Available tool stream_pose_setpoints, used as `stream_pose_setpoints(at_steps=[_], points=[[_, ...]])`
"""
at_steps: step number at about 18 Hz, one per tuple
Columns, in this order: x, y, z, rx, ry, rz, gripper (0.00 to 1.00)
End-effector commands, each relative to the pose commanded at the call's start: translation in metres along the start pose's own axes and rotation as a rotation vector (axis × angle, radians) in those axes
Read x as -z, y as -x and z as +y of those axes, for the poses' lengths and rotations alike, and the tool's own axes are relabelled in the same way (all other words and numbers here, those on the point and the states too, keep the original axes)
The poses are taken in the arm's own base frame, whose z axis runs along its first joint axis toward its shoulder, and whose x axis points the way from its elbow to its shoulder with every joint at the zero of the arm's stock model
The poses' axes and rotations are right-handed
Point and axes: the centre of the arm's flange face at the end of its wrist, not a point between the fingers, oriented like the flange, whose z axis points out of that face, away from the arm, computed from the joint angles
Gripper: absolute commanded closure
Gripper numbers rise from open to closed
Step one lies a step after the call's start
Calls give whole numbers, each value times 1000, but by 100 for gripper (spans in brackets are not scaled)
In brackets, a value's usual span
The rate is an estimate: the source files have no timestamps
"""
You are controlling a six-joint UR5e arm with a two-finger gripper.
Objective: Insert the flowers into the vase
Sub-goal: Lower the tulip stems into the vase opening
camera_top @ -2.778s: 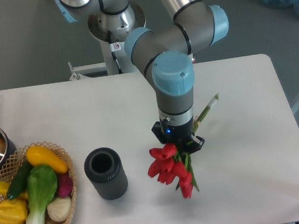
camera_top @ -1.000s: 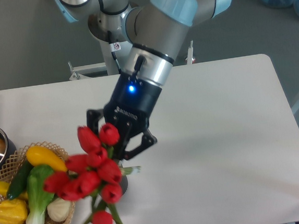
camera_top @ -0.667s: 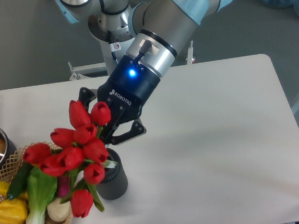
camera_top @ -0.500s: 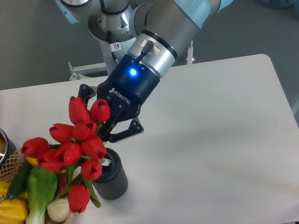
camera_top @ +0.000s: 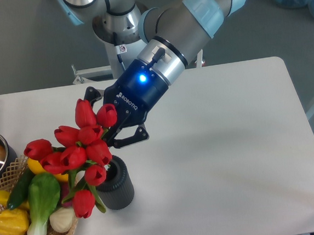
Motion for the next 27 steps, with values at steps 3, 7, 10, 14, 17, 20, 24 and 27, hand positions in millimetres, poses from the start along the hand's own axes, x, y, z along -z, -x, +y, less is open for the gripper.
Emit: stream_pose_setpoints(at_steps=[3, 7, 10, 14, 17, 20, 24, 27], points=[[-4, 3, 4, 2, 3, 5, 92], [-9, 7, 9, -4, 8, 12, 92], [-14, 9, 16, 2, 13, 18, 92], [-18, 12, 26, 14, 20, 24, 92], [-23, 10, 50, 8, 35, 36, 92], [-31, 6, 64, -6, 47, 51, 91], [-36, 7, 80, -8, 62, 56, 90], [-40, 5, 103, -22, 78, 65, 89]])
